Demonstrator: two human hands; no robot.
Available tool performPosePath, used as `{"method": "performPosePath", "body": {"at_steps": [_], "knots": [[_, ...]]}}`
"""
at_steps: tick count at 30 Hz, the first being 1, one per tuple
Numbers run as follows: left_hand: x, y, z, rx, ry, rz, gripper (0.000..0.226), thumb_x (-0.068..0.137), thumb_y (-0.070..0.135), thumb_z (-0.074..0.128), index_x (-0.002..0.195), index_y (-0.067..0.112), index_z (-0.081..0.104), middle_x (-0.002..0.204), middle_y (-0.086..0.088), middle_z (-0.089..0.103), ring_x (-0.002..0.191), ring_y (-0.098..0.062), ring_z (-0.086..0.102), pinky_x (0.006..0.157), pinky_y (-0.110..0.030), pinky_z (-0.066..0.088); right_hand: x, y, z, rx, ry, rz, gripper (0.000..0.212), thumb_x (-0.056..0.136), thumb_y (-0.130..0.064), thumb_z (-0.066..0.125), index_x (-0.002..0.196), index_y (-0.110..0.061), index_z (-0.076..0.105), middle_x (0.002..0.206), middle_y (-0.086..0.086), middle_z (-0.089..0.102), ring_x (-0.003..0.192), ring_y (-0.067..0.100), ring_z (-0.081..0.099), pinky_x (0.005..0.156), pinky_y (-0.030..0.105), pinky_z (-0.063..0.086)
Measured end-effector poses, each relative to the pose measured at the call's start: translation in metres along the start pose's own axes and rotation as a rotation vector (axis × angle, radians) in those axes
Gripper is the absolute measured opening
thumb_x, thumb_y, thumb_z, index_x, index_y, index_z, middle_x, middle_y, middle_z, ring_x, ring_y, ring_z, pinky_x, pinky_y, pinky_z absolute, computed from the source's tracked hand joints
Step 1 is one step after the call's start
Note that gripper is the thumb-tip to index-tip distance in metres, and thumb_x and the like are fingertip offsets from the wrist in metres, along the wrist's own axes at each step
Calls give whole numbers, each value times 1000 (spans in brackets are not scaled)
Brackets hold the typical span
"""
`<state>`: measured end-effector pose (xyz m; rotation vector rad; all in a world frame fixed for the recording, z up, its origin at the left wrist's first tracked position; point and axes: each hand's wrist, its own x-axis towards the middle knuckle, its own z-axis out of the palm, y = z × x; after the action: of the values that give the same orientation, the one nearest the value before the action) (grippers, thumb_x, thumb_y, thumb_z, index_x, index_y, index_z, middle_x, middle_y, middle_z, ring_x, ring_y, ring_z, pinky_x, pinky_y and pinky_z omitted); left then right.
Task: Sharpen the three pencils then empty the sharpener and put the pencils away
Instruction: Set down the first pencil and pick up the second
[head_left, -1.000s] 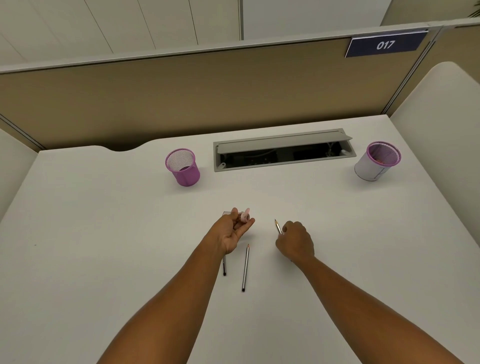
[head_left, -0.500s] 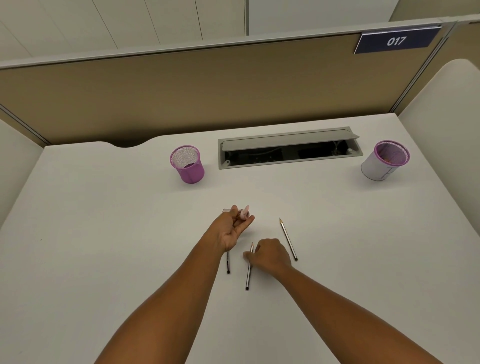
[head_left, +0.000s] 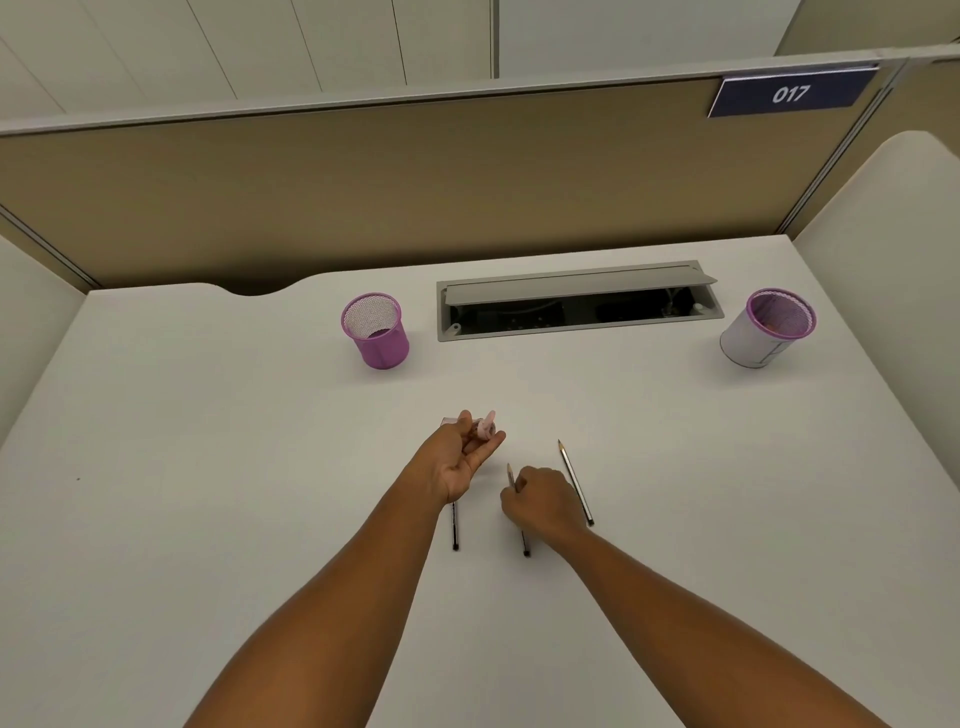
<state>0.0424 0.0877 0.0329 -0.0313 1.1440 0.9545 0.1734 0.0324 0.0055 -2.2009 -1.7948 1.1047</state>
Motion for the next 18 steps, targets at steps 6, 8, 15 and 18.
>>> {"method": "performPosePath", "body": {"at_steps": [6, 8, 15, 18], "knots": [[0, -1, 0, 4, 5, 27, 25, 102, 16, 46, 116, -3, 52, 80, -17, 66, 51, -13, 64, 86, -43, 56, 10, 6, -25, 157, 89, -65, 16, 94, -28, 45, 86, -14, 49, 83, 2, 61, 76, 22, 57, 65, 34, 44], [1, -1, 0, 11, 11, 30, 29, 101, 18, 48, 118, -5, 52, 76, -16, 67, 51, -13, 65, 87, -41, 55, 14, 7, -33, 192, 98, -113, 15, 95, -29, 44, 93, -15, 51, 85, 2, 63, 77, 24, 60, 69, 38, 50], [-6, 1, 7, -2, 3, 43, 22, 100, 17, 48, 106, -4, 54, 87, -18, 66, 53, -15, 67, 95, -42, 52, 17, 9, -48, 79, 215, -333, 21, 96, -29, 48, 111, -19, 61, 101, -2, 59, 87, 16, 58, 73, 32, 47], [-9, 2, 8, 1, 5, 39, 22, 100, 16, 48, 109, -3, 55, 89, -18, 67, 64, -17, 70, 94, -42, 53, 14, 9, -48, 30, 249, -379, 20, 94, -32, 52, 110, -24, 62, 97, -4, 57, 84, 15, 58, 68, 29, 45]]}}
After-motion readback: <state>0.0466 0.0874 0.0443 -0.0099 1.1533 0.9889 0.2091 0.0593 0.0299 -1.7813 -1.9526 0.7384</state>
